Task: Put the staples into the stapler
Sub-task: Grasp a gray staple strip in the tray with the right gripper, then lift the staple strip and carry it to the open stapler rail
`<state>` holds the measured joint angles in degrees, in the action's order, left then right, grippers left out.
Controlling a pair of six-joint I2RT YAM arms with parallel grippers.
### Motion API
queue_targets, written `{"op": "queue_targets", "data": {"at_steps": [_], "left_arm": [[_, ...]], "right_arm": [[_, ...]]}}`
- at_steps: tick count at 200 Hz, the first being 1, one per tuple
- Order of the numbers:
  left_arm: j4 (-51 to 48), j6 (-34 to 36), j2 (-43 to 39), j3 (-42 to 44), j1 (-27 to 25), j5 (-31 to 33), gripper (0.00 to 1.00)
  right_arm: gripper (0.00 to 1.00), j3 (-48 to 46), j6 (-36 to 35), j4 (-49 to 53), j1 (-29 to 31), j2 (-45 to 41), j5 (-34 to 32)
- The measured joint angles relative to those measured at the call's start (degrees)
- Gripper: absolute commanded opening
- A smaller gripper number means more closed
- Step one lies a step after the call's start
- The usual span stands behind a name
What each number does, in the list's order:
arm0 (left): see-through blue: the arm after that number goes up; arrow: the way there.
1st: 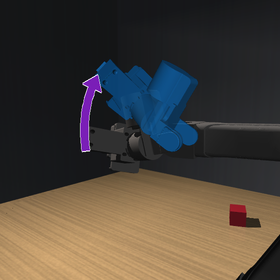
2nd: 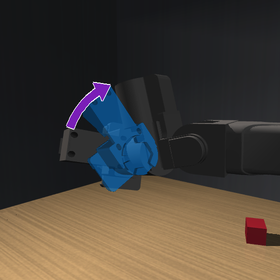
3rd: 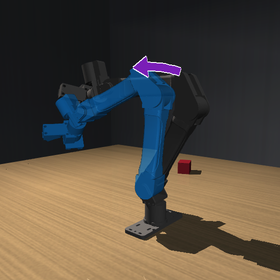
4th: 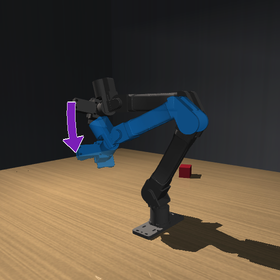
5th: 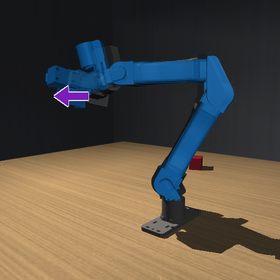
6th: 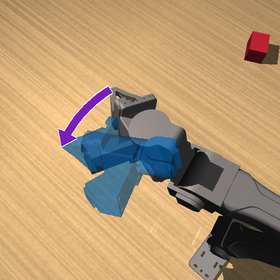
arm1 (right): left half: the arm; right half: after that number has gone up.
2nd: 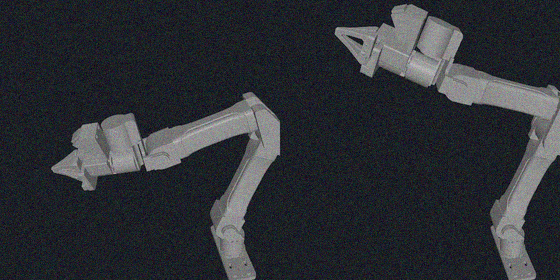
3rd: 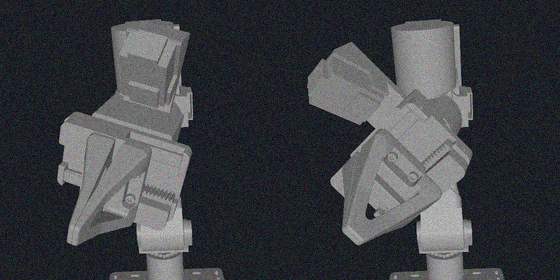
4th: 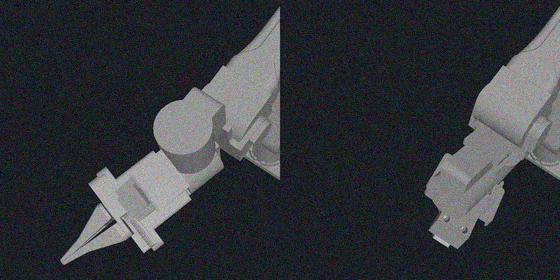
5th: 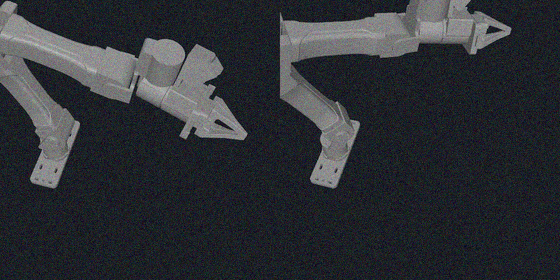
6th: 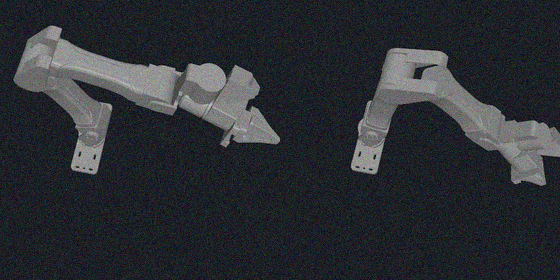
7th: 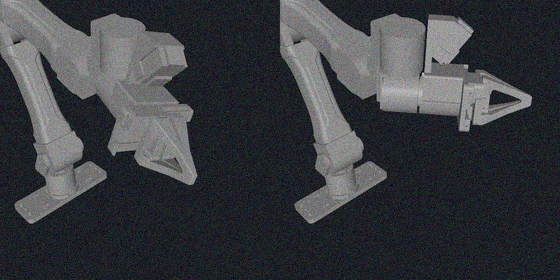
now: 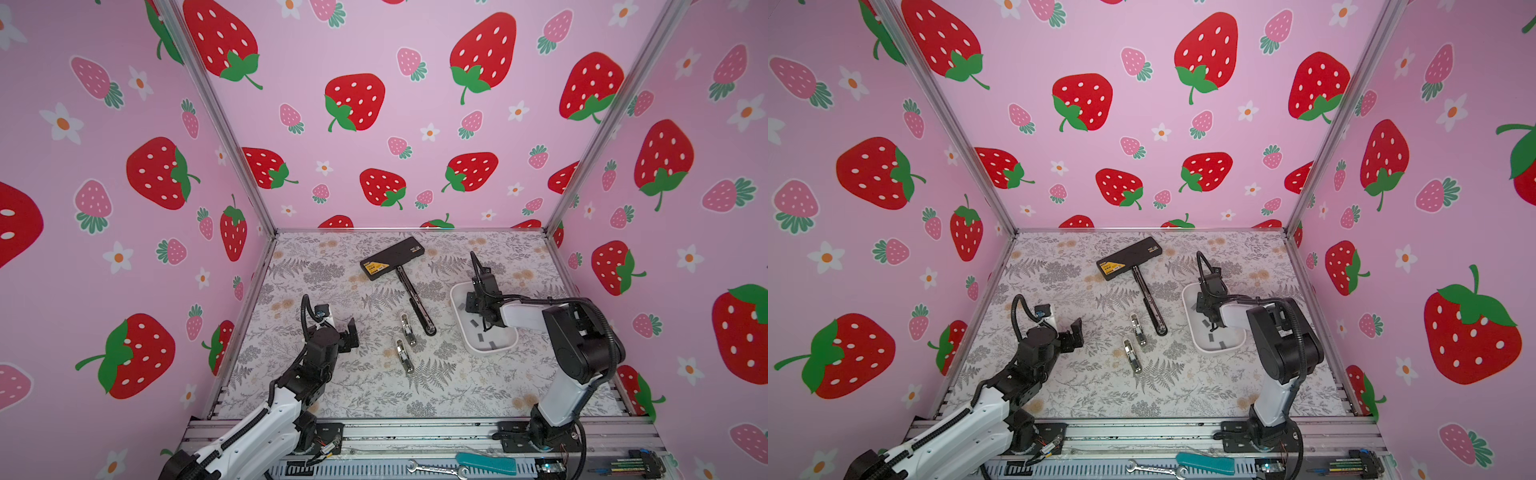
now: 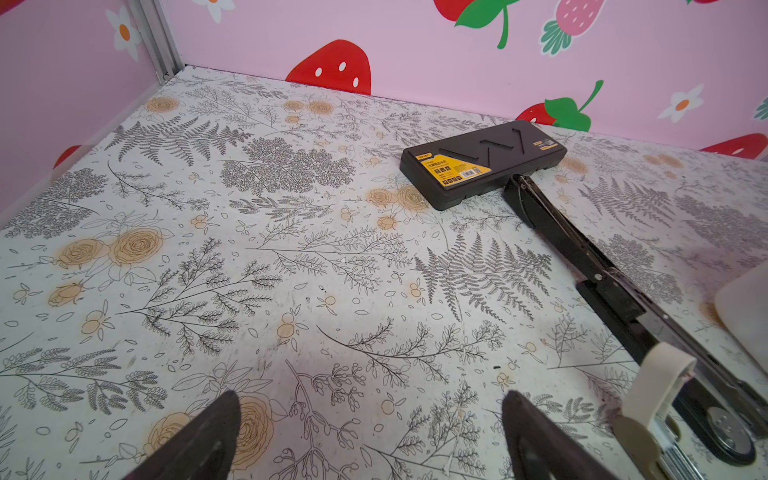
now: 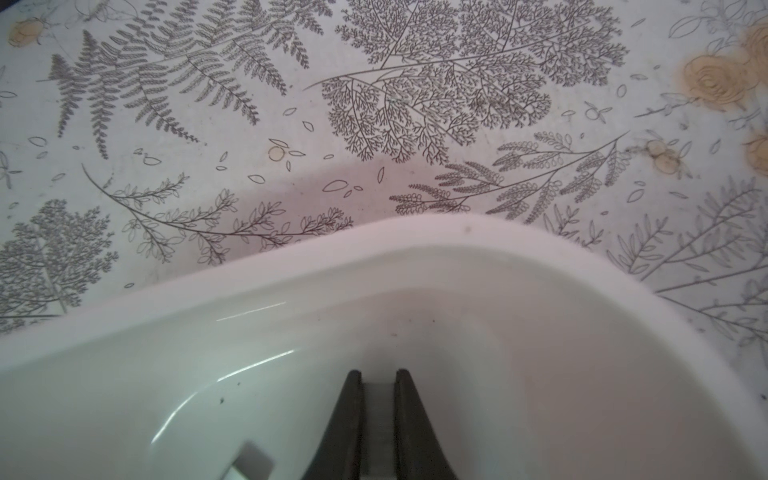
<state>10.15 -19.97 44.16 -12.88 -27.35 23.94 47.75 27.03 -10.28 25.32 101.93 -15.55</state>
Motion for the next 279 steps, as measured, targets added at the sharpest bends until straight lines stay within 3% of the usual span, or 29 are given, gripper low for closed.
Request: {"op": "queue_targets", "data": {"at_steps": [79, 194, 279], "left_arm": [[0.81, 0.46, 0.11, 0.22, 0.0, -2.1, 0.99], [6.21, 4.42, 4.48, 0.26, 0.11, -12.13, 0.99], [9.64, 7.58, 13.94, -0.5, 0.11, -16.5, 0.99]], "right_arm": [[0.13, -0.81, -1.46, -0.96, 0.0, -1.29, 0.61], [0.1, -13.57, -9.35, -15.43, 1.01, -20.65, 11.34], [0.1, -21.66, -14.71, -21.59, 6.78, -32.09, 14.64]]}}
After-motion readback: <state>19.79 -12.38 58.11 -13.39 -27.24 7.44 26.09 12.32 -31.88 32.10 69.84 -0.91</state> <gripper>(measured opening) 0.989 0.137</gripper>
